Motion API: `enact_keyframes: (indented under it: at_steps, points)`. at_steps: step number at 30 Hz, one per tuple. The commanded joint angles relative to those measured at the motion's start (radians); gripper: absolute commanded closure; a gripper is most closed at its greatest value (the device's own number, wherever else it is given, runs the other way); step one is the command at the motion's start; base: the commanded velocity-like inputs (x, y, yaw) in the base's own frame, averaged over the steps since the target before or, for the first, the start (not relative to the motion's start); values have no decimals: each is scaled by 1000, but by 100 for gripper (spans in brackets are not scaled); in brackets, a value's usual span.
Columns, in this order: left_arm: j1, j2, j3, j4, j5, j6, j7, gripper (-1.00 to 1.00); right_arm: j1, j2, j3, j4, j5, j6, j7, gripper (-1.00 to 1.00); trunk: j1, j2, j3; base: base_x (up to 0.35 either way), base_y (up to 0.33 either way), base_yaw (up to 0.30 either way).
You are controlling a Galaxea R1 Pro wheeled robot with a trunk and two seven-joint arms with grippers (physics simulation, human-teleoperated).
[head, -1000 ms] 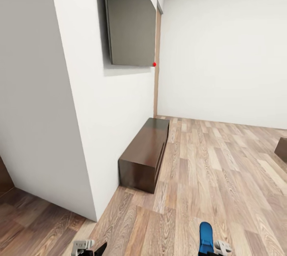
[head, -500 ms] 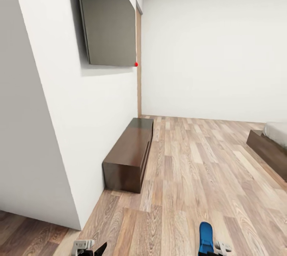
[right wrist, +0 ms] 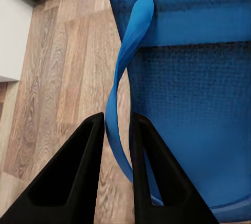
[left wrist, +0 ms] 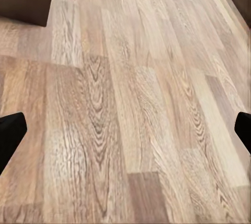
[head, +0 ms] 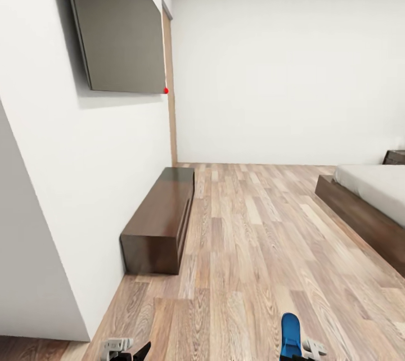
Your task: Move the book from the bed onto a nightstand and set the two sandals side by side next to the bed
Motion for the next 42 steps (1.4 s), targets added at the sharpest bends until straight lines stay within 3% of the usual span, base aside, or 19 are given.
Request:
enact_keyframes:
  at_steps: [1,8,10,13,18,25,42]
  points:
    - [-1,0,1,1,5,-1,-5,-100,-1,0,7,0,-12,3,6,100,0,0,-1,0,0,-284]
    - [-1,0,1,1,5,-1,-5,-100,-1,-2,6,1,-15,3,5,100,0,0,-1,0,0,-284]
    - [0,0,1,1,5,-1,-5,-100,-1,-13,4,2,-17,3,1,100,0,0,-1,0,0,-284]
    - [0,0,1,1,5,-1,-5,-100,-1,-80,1,10,-20,3,-3,100,0,0,-1,0,0,-283]
    - [-1,-1,1,1,5,-1,-6,-100,-1,-116,-2,15,-22,2,-6,100,0,0,-2,0,0,-279]
    - [0,0,1,1,5,-1,-5,-100,-1,-198,-6,64,-24,2,-8,100,0,0,-5,0,0,-268]
    - [0,-1,1,1,5,-1,-5,-100,-1,-218,-7,77,-24,1,-4,100,0,0,-15,0,0,-261]
